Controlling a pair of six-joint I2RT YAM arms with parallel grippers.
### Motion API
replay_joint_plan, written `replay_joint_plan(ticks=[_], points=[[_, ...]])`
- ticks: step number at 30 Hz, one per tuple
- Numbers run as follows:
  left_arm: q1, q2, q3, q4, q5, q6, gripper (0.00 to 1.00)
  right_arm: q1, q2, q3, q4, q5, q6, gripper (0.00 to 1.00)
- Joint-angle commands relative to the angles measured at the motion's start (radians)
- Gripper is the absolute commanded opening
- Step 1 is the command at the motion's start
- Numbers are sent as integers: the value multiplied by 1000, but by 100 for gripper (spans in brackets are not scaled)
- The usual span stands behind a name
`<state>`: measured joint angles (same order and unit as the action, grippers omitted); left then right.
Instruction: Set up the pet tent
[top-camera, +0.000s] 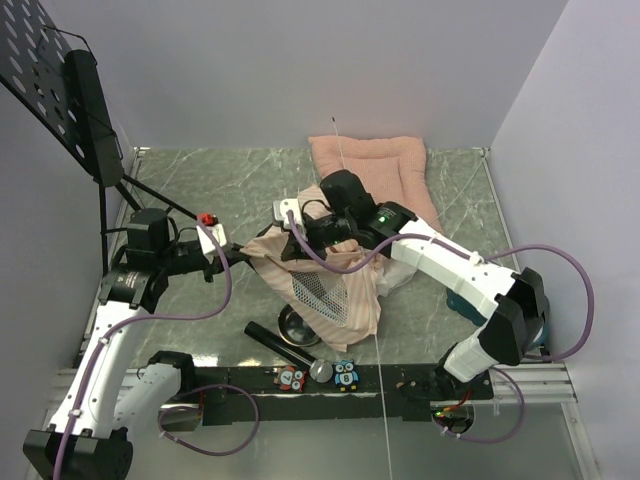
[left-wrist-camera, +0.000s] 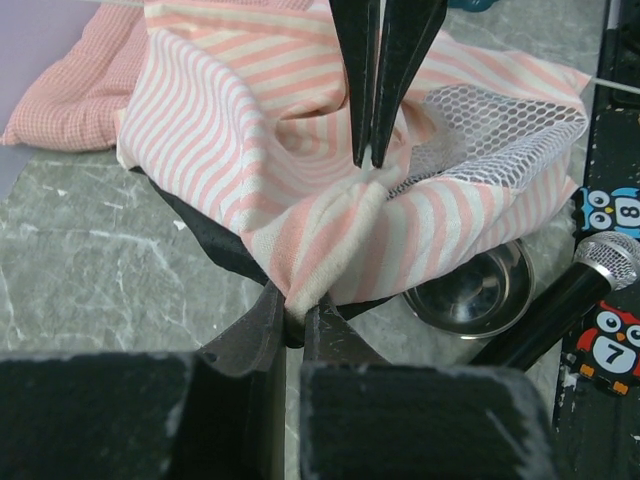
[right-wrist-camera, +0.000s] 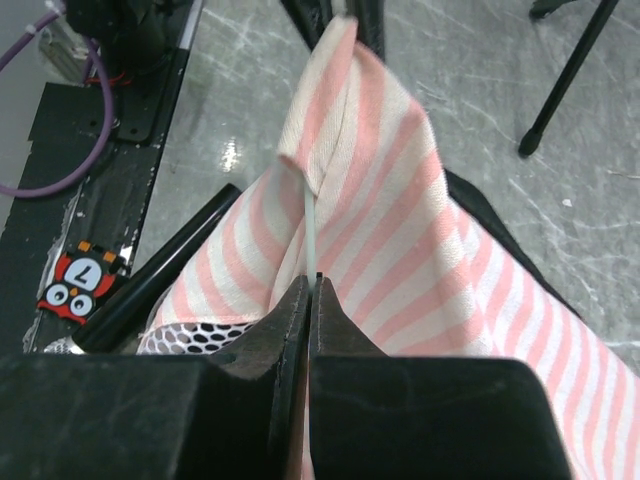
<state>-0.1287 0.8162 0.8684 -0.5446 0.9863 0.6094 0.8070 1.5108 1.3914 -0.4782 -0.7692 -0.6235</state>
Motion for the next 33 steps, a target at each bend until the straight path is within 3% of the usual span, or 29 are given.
replay_joint_plan(ticks=[1,8,17,23,26,28,33], points=[[-22,11,41,-18,-43,30,1,1,19,86,15,37,56,0],[-63,14,53,-34,-162,49,1,30,31,110,-8,65,36,0],[-84,-12,76,-101,-201,160,5,64,74,149,-63,122,-2,0],[-97,-38,73,-137,-233,274,16,61,78,182,-42,99,51,0],[-97,-58,72,-110,-244,274,37,61,83,189,-54,97,50,0],[-97,-66,75,-112,-235,276,46,63,78,175,-53,100,42,0],[-97,-87,69,-71,-224,239,49,61,74,163,-57,103,31,0]])
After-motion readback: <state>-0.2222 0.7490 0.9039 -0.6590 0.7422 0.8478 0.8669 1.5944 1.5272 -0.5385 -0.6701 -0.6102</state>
